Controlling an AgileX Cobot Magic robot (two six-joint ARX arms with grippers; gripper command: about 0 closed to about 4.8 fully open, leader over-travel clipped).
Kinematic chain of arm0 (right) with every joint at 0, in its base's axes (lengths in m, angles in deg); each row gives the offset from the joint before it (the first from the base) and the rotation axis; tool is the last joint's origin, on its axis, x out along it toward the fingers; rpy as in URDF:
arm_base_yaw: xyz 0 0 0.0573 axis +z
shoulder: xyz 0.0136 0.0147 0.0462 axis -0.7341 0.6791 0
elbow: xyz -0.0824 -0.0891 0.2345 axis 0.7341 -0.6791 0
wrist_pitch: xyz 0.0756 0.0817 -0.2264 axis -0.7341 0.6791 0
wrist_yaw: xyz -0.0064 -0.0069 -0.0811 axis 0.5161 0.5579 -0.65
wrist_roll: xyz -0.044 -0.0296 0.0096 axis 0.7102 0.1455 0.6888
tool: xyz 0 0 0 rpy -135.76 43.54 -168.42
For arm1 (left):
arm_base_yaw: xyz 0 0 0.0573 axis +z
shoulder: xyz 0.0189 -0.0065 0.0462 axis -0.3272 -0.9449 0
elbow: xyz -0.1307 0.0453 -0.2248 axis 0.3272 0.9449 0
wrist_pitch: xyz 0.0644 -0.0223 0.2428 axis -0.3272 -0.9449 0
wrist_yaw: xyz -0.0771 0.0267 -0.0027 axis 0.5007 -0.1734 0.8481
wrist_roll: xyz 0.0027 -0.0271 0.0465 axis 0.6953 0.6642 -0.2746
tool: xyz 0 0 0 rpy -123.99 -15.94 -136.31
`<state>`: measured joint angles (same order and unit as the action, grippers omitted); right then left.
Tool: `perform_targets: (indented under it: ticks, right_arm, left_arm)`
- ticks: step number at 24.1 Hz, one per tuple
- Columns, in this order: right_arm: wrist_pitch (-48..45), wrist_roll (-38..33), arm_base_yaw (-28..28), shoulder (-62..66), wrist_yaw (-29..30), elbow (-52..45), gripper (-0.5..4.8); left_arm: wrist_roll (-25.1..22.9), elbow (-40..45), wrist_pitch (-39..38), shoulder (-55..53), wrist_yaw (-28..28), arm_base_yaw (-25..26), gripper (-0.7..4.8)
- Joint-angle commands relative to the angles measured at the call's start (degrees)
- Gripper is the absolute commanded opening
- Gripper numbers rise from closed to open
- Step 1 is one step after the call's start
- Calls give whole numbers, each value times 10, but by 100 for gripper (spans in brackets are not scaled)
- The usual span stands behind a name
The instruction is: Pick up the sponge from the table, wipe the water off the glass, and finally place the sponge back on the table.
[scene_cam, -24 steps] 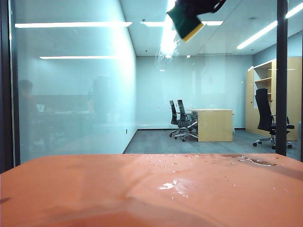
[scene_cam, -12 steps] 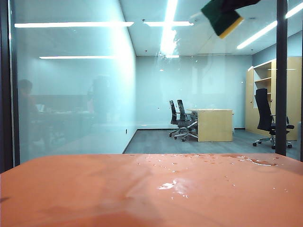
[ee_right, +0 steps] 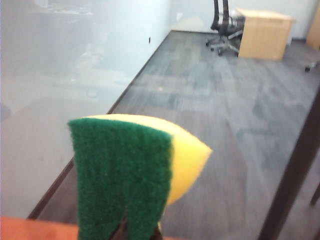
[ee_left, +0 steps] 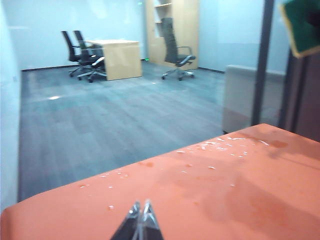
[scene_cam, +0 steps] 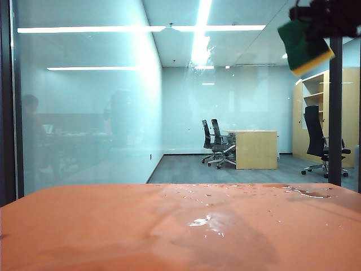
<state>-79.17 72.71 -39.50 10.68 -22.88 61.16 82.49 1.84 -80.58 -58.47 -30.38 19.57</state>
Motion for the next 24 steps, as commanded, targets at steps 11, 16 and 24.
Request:
perform_targets:
  ticks: [11,16,24]
  right_arm:
    - [-165,-159,35,-14,3,-245,-8]
    - [-149,-217,68,-2,78,-268,-8]
    - [-181,-256,148,107,120,-267,-8]
  left_arm:
    - [1,-2,9,-1,-14,0,-5]
    - [2,-2,9,-1,-14,0,-5]
    - [2,-2,9,-1,-14,0,-5]
